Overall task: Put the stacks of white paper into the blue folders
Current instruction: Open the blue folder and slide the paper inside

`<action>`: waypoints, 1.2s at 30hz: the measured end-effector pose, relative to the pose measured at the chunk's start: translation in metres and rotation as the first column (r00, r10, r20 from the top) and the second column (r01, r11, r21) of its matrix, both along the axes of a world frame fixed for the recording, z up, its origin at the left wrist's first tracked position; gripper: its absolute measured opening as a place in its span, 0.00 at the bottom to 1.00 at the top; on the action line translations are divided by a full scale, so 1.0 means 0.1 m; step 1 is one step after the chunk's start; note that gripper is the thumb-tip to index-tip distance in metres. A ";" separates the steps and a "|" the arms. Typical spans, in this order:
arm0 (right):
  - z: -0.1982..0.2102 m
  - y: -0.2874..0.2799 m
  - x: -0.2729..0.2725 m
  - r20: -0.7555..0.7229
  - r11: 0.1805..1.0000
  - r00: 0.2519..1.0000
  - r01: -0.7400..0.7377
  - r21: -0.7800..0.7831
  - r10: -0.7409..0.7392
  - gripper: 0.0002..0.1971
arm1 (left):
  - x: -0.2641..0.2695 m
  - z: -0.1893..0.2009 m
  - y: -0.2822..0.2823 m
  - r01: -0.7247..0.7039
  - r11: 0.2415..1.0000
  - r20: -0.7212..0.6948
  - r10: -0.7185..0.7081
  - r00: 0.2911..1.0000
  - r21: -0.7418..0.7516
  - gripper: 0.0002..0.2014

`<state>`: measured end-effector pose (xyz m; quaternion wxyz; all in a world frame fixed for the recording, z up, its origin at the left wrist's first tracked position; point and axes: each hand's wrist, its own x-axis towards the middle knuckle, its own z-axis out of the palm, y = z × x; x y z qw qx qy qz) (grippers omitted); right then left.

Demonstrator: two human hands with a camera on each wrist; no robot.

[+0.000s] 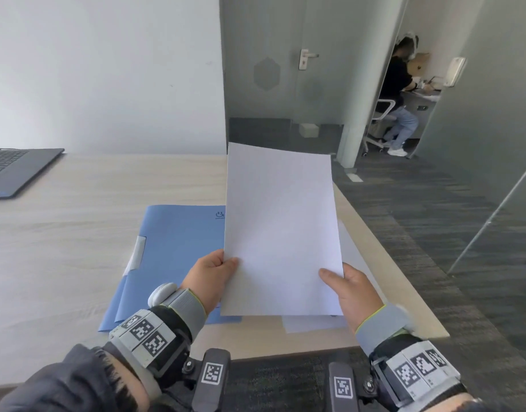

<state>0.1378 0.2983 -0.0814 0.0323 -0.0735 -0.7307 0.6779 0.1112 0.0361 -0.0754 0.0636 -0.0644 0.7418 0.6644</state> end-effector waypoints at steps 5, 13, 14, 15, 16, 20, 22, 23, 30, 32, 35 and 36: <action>0.02 -0.42 -0.11 0.038 0.997 0.996 -0.077 0.017 0.076 0.07 | 0.02 -0.03 -0.43 -0.057 0.998 0.024 0.057 0.998 -0.030 0.08; -0.12 -1.26 -0.42 0.096 0.993 0.989 -0.119 0.029 0.115 0.06 | 0.19 0.05 -1.26 -0.265 0.962 0.050 0.268 0.962 -0.061 0.11; -0.12 -1.29 -0.44 0.108 0.993 0.988 -0.110 0.033 0.106 0.06 | 0.19 0.07 -1.32 -0.279 0.959 0.048 0.281 0.958 -0.050 0.10; -0.11 -1.36 -0.48 0.128 0.993 0.986 -0.109 0.032 0.104 0.06 | 0.18 0.08 -1.42 -0.301 0.951 0.039 0.304 0.952 -0.070 0.10; -0.09 -1.43 -0.51 0.144 0.993 0.984 -0.111 0.042 0.104 0.06 | 0.19 0.09 -1.52 -0.332 0.938 0.022 0.336 0.942 -0.102 0.10; 0.01 -1.65 -0.53 0.148 0.974 0.980 -0.159 0.164 0.135 0.06 | 0.15 0.03 -1.83 -0.400 0.903 0.029 0.409 0.912 -0.157 0.12; 0.02 -1.71 -0.55 0.149 0.966 0.978 -0.175 0.193 0.148 0.07 | 0.10 -0.02 -1.88 -0.383 0.911 0.076 0.397 0.914 -0.156 0.15; 0.02 -1.72 -0.56 0.152 0.963 0.978 -0.173 0.208 0.143 0.07 | 0.08 -0.04 -1.87 -0.365 0.918 0.098 0.382 0.919 -0.156 0.16; -0.02 -1.70 -0.59 0.179 0.945 0.974 -0.185 0.270 0.140 0.07 | -0.12 -0.03 -1.77 -0.267 0.943 0.130 0.295 0.947 -0.199 0.21; -0.03 -1.71 -0.58 0.192 0.942 0.970 -0.196 0.272 0.147 0.06 | -0.16 0.02 -1.73 -0.292 0.939 0.103 0.314 0.944 -0.182 0.20; -0.02 -1.72 -0.58 0.202 0.943 0.967 -0.205 0.263 0.154 0.06 | -0.22 0.03 -1.68 -0.327 0.936 0.074 0.338 0.938 -0.129 0.16; -0.03 -1.71 -0.59 0.205 0.945 0.967 -0.205 0.257 0.154 0.06 | -0.24 0.04 -1.67 -0.327 0.935 0.067 0.338 0.939 -0.135 0.17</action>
